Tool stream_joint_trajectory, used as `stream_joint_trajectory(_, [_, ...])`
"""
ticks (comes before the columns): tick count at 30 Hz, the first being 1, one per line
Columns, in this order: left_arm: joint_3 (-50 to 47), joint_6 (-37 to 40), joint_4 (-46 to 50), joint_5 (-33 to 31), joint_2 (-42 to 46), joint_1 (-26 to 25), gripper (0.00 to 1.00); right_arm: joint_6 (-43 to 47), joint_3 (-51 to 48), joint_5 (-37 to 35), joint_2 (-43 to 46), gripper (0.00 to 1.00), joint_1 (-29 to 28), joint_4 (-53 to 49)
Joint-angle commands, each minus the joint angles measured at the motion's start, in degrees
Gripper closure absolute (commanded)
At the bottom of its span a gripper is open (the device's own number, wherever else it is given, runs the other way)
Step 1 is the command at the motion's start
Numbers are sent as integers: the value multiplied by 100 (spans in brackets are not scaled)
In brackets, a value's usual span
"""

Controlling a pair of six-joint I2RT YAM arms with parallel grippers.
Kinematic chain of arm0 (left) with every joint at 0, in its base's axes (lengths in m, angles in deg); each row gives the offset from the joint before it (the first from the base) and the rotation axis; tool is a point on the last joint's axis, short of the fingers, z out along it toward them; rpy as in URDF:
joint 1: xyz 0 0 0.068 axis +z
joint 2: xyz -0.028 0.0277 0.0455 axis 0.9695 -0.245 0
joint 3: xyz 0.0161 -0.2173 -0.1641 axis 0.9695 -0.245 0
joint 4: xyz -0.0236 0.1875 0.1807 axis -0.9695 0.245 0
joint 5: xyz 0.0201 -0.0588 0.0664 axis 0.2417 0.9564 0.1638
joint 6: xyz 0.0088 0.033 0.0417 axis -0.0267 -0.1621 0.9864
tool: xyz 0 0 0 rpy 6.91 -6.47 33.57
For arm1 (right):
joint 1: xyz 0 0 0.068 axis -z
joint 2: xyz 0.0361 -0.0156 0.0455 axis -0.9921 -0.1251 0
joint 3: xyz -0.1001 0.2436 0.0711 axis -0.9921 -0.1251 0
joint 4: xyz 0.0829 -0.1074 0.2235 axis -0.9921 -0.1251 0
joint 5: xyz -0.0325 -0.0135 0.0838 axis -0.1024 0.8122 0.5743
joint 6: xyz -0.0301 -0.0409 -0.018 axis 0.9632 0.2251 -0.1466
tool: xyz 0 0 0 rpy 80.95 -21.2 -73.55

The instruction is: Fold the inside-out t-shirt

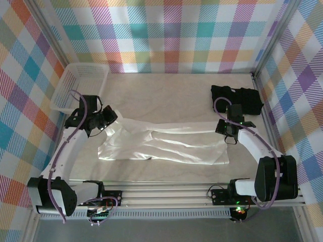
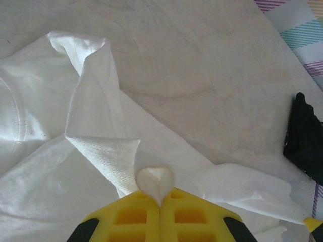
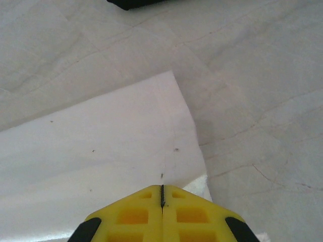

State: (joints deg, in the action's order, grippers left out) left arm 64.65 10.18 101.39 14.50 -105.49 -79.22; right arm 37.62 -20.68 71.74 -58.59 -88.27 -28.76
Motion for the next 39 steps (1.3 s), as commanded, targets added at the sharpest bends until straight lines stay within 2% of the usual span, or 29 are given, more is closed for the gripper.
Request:
stream_joint_trajectory(1, [-147, 46, 260, 80, 278, 118, 100, -126, -65, -22, 268, 100, -32, -358])
stream_joint_trajectory(10, [-1082, 11, 33, 36, 326, 128, 100, -657, -372, 63, 460, 100, -33, -551])
stream_joint_trajectory(12, [-1244, 1, -35, -15, 300, 129, 100, -772, -429, -85, 485, 96, -32, -571])
stream_joint_trajectory(13, [-1341, -28, -127, -2, 294, 133, 100, -814, -464, -161, 523, 92, -27, -545])
stream_joint_trajectory(17, [-1544, -95, -346, 97, 141, 130, 100, -1051, -694, -249, 854, 68, -42, -380])
stream_joint_trajectory(20, [-1557, -42, -414, 74, 34, 129, 100, -846, -898, -177, 1343, 58, -231, 140])
stream_joint_trajectory(22, [-1550, -27, -440, 62, -3, 129, 100, -576, -1012, 176, 1459, 55, -465, 681])
stream_joint_trajectory(27, [-1555, -33, -546, 127, -94, 129, 100, -399, -385, 697, 201, 53, -902, 854])
stream_joint_trajectory(31, [-1583, 3, -534, 47, -94, 132, 100, -147, 268, 1062, -938, 56, -1384, 957])
stream_joint_trajectory(35, [-1629, -20, -573, -34, -89, 134, 100, -46, 795, 1119, -1817, 59, -1655, 564])
stream_joint_trajectory(39, [-1705, -69, -578, -117, -61, 170, 100, -225, 895, 908, -2210, 68, -1657, -141])
